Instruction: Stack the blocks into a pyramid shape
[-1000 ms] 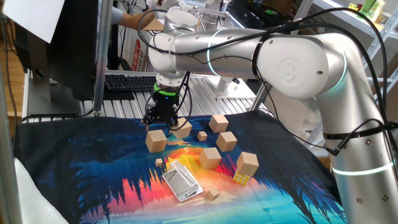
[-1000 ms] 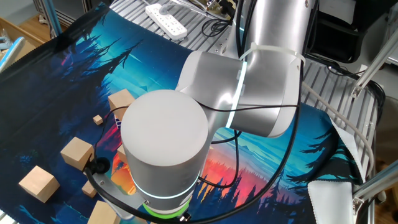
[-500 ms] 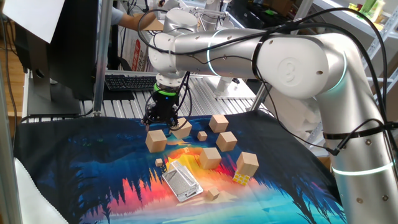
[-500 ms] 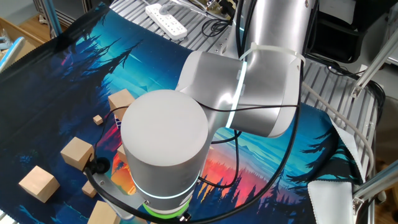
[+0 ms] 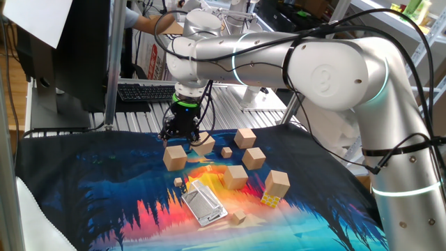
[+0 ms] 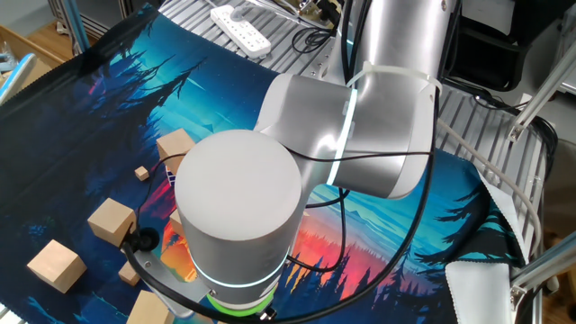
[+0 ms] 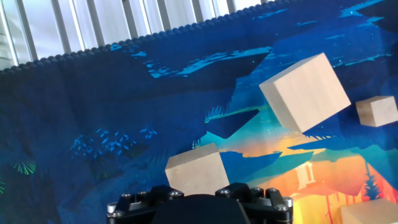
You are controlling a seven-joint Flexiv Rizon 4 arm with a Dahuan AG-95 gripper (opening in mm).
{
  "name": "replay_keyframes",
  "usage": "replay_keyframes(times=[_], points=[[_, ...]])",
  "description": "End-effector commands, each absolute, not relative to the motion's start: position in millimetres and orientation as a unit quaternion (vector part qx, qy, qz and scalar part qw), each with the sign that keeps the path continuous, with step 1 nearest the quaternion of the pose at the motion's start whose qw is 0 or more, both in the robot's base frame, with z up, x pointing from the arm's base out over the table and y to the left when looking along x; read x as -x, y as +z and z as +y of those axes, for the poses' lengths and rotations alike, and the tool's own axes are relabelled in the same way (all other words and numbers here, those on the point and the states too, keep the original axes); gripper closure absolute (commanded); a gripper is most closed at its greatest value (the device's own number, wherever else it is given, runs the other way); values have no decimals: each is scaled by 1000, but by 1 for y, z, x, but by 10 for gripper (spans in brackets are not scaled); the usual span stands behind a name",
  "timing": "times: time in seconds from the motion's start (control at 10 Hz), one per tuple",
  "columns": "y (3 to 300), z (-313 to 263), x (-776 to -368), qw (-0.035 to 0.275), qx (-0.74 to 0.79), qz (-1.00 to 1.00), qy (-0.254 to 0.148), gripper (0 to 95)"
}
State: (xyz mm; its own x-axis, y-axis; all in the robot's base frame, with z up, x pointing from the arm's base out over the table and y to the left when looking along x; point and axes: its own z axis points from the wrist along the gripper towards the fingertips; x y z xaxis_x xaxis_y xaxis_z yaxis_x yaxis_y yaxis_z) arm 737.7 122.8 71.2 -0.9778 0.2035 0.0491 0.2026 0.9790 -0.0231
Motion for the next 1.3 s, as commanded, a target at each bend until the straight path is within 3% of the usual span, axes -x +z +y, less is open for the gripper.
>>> replay_keyframes(times=[0.1,0.3,0.4,1.1,1.3], points=[[71,123,-737,26,102,-994,9,190],[71,123,-737,26,102,-994,9,190],[51,113,-765,25,64,-997,26,190],[53,114,-762,24,66,-997,22,190],[67,112,-756,34,75,-997,12,190]])
